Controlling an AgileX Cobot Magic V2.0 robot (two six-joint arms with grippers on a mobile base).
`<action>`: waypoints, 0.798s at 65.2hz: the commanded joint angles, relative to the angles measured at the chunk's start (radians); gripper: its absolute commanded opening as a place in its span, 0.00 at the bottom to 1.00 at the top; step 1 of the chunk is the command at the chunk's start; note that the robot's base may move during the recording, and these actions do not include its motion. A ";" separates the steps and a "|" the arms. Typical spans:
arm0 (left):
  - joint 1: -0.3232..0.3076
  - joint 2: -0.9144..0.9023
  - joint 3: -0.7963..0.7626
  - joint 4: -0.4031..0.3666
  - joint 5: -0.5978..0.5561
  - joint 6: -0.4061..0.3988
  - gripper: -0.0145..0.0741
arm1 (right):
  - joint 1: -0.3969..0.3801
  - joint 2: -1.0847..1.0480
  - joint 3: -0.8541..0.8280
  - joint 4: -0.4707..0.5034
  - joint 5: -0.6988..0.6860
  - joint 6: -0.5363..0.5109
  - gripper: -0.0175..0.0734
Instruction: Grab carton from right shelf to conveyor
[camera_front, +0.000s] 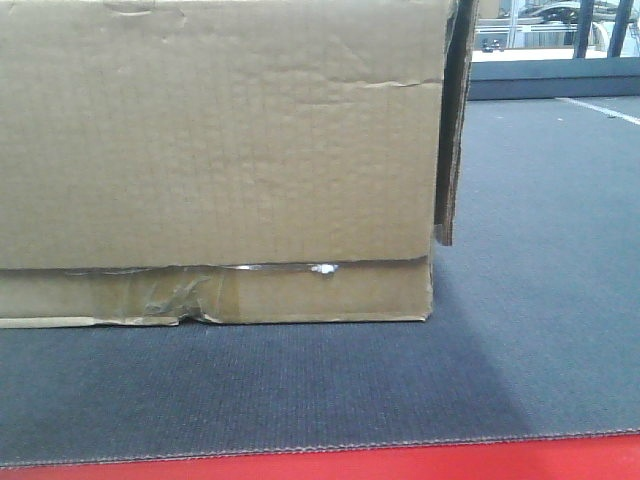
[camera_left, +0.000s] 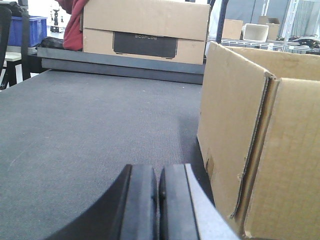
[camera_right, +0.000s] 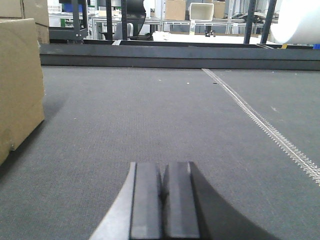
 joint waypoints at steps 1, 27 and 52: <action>0.001 -0.006 -0.002 -0.006 -0.019 0.003 0.18 | -0.007 -0.008 0.000 0.000 -0.014 -0.008 0.11; 0.001 -0.006 -0.002 -0.006 -0.019 0.003 0.18 | -0.007 -0.008 0.000 0.000 -0.014 -0.008 0.11; 0.001 -0.006 -0.002 -0.006 -0.019 0.003 0.18 | -0.007 -0.008 0.000 0.000 -0.014 -0.008 0.11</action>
